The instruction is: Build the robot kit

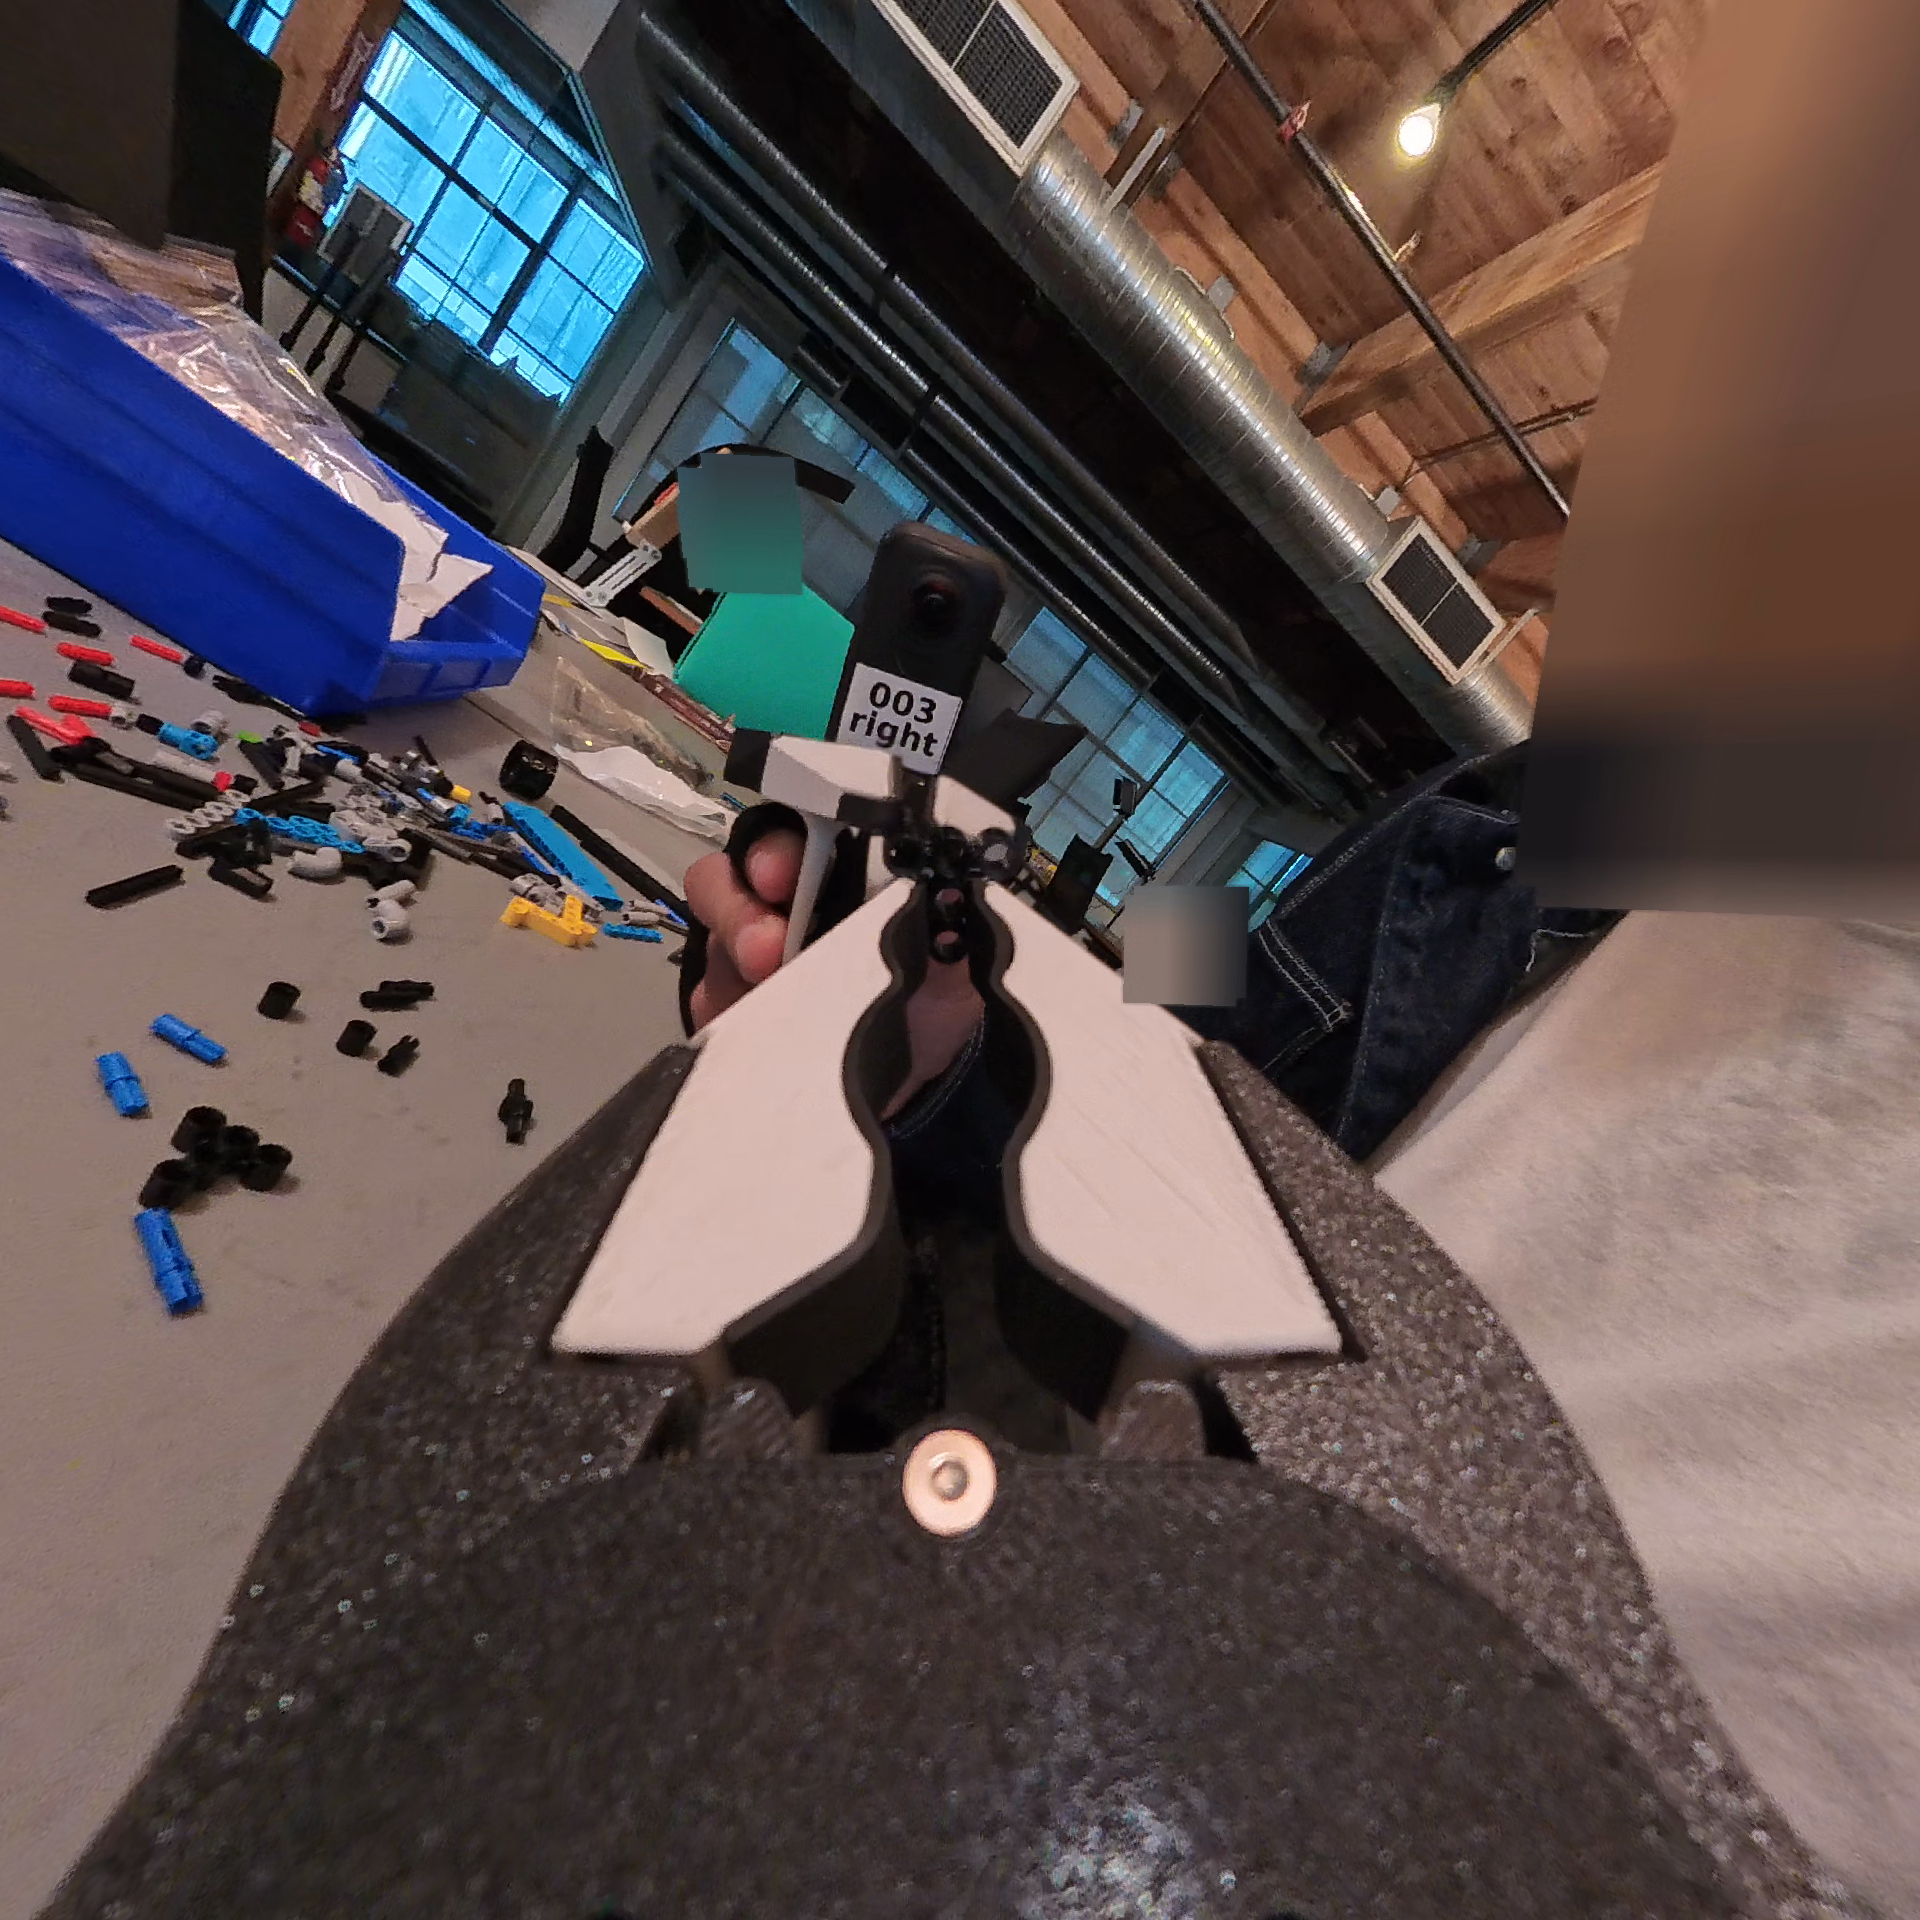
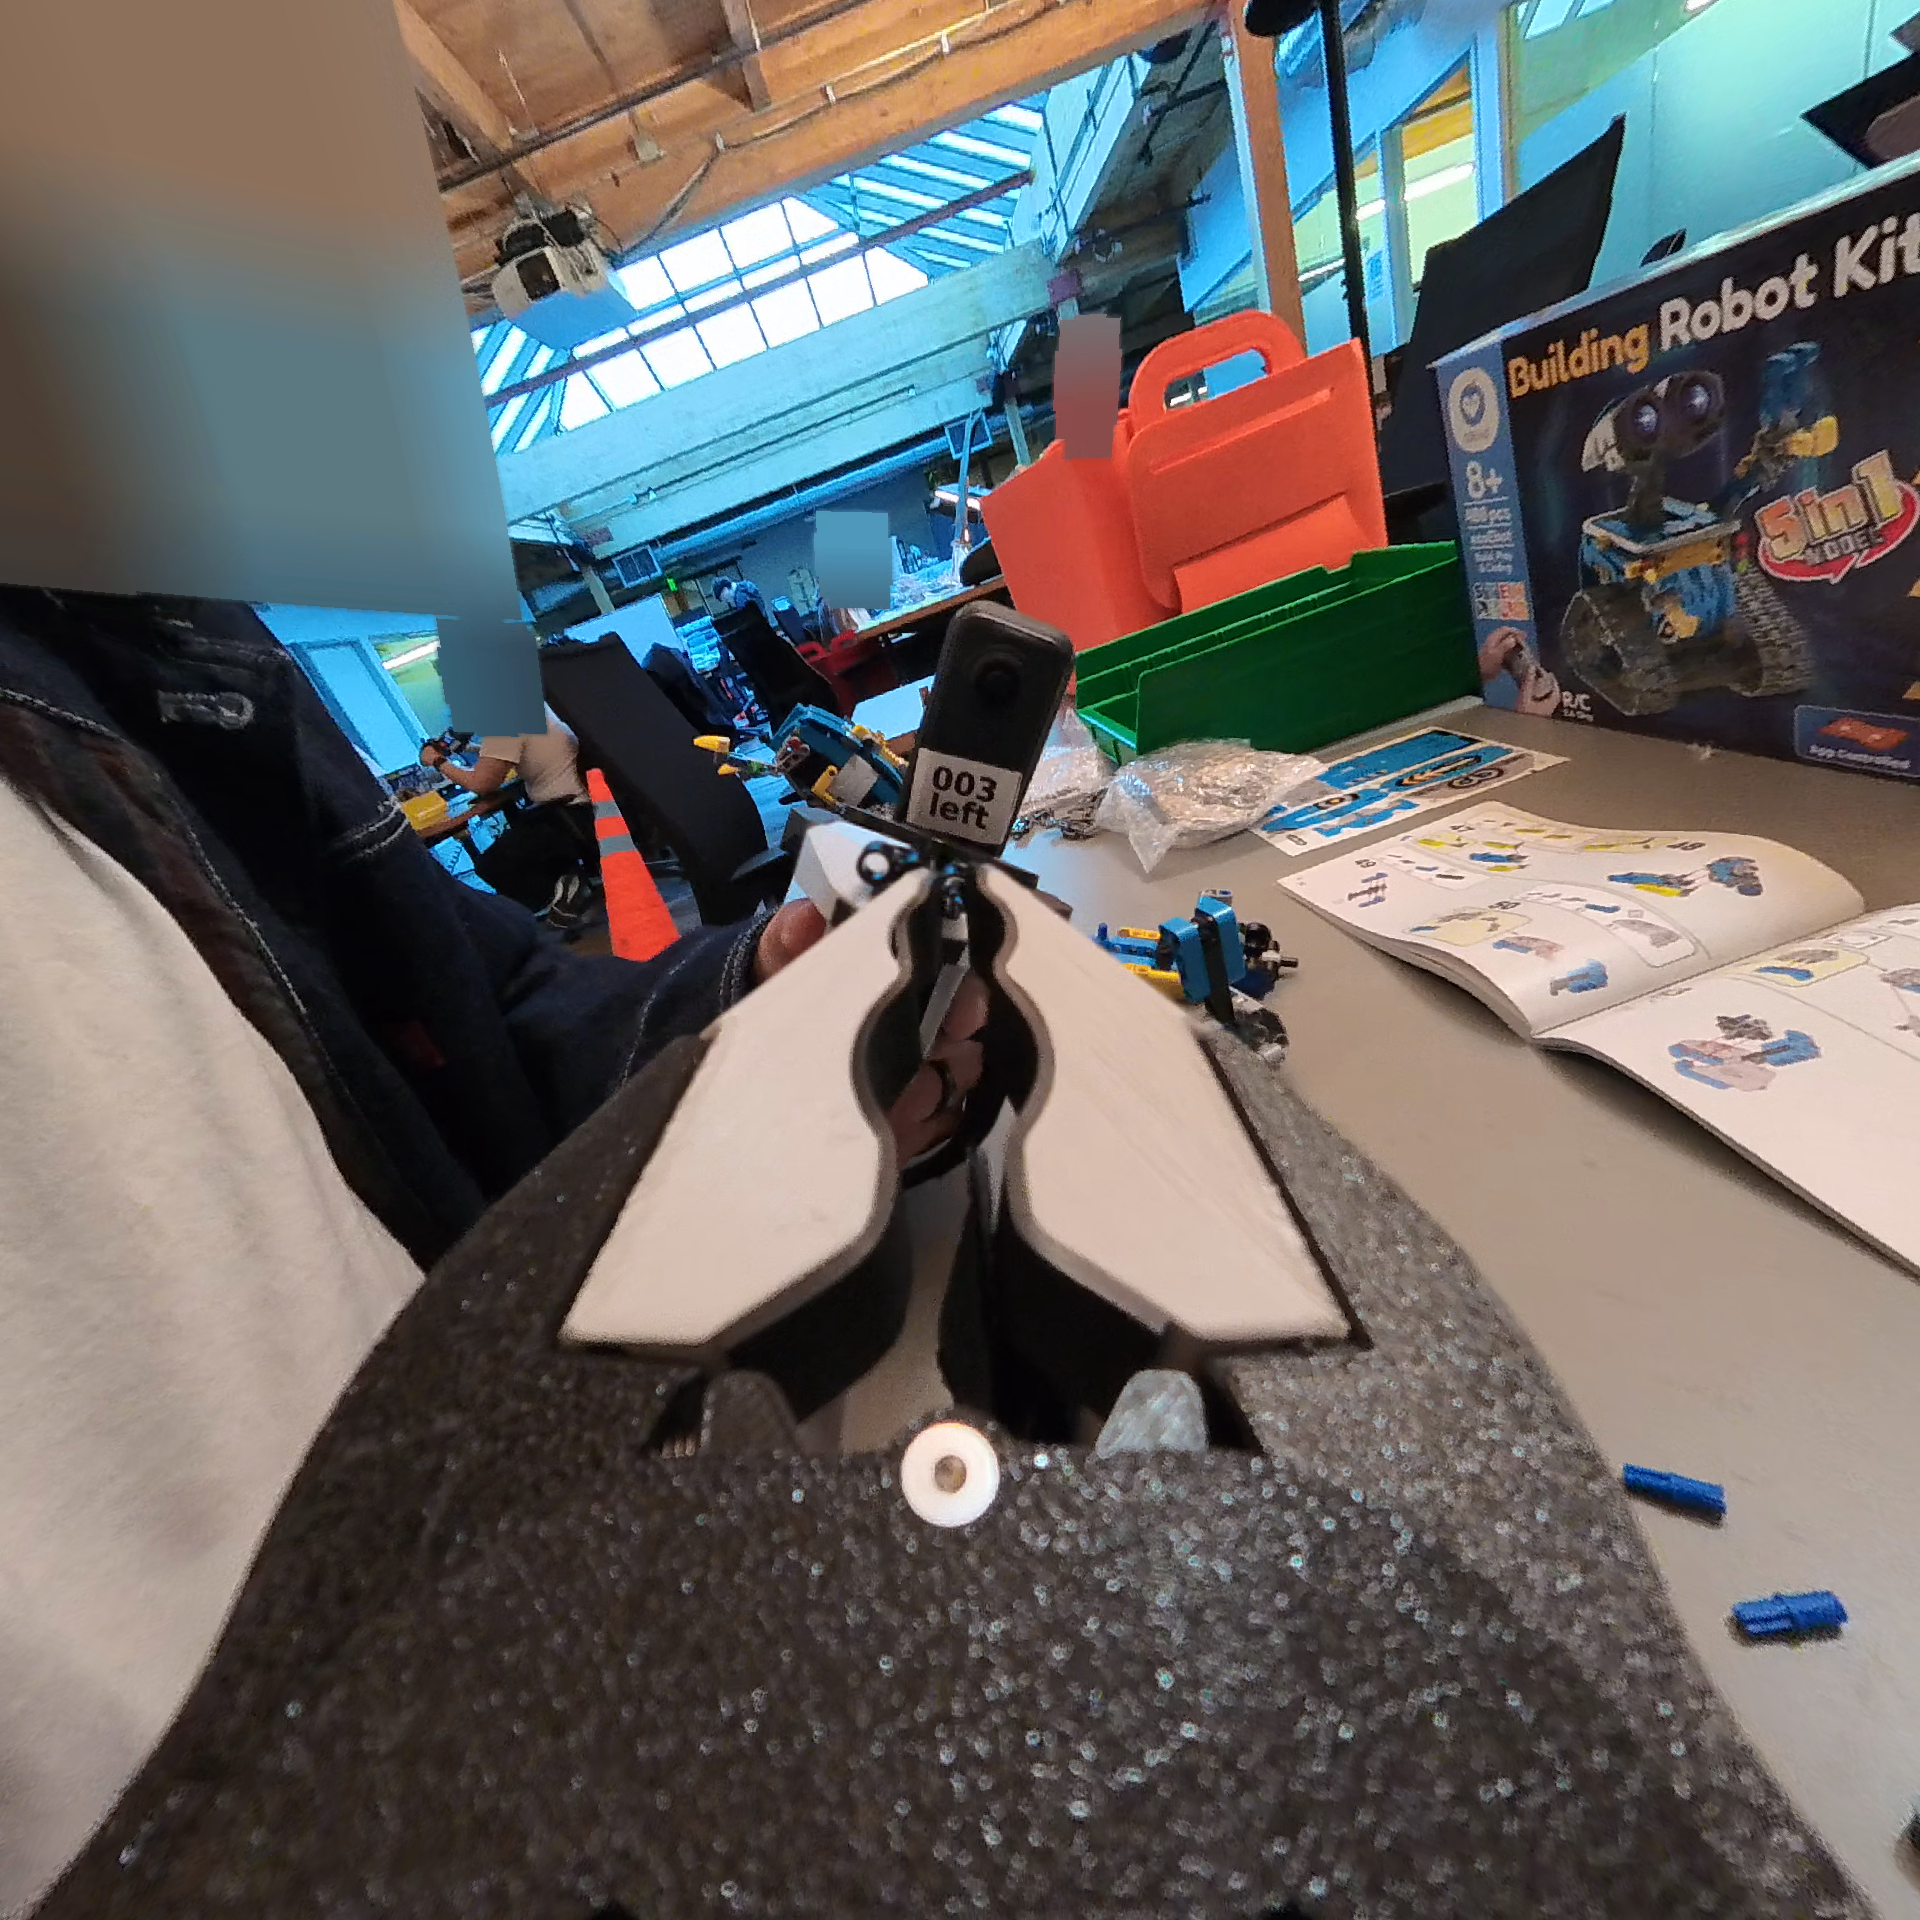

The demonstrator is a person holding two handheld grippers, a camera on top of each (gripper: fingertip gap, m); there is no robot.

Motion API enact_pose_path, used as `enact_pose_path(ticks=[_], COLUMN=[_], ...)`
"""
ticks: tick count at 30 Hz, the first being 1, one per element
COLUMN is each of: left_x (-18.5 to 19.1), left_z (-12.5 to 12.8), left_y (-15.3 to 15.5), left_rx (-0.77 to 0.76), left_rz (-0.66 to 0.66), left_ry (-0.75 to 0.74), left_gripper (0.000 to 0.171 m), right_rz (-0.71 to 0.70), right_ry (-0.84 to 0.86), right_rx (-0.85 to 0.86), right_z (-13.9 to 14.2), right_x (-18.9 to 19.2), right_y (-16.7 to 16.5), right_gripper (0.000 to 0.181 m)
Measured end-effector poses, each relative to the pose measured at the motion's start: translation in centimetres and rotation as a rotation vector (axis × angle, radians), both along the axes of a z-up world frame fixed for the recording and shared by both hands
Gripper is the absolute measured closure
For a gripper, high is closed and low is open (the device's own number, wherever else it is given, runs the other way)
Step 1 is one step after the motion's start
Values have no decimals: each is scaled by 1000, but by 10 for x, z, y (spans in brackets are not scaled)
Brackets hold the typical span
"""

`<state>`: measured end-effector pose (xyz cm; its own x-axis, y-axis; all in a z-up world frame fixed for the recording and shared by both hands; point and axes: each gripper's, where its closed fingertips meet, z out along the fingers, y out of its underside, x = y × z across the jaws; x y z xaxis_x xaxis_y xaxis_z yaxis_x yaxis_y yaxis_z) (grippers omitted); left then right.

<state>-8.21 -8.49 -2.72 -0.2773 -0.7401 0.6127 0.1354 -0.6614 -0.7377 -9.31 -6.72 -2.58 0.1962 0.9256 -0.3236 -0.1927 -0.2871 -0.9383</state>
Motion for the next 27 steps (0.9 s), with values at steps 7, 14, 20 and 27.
enact_pose_path(ticks=[7, 14, 20, 27], left_x=[3, 0, 0, 1], left_z=[-7, 1, 7, -1], left_y=[2, 9, 0, 0], left_rx=[93, -85, -128, -73], left_rz=[58, 14, -62, -40], left_ry=[83, -34, -84, -15], left_gripper=[167, 166, 166, 168], right_rz=[138, -77, -66, 70], right_ry=[161, 99, 28, 79], right_rx=[-272, -73, 55, -123], right_z=[-5, 0, 4, -3], right_x=[2, 0, 0, -1], right_y=[1, 9, 1, 0], right_gripper=[178, 177, 178, 179])
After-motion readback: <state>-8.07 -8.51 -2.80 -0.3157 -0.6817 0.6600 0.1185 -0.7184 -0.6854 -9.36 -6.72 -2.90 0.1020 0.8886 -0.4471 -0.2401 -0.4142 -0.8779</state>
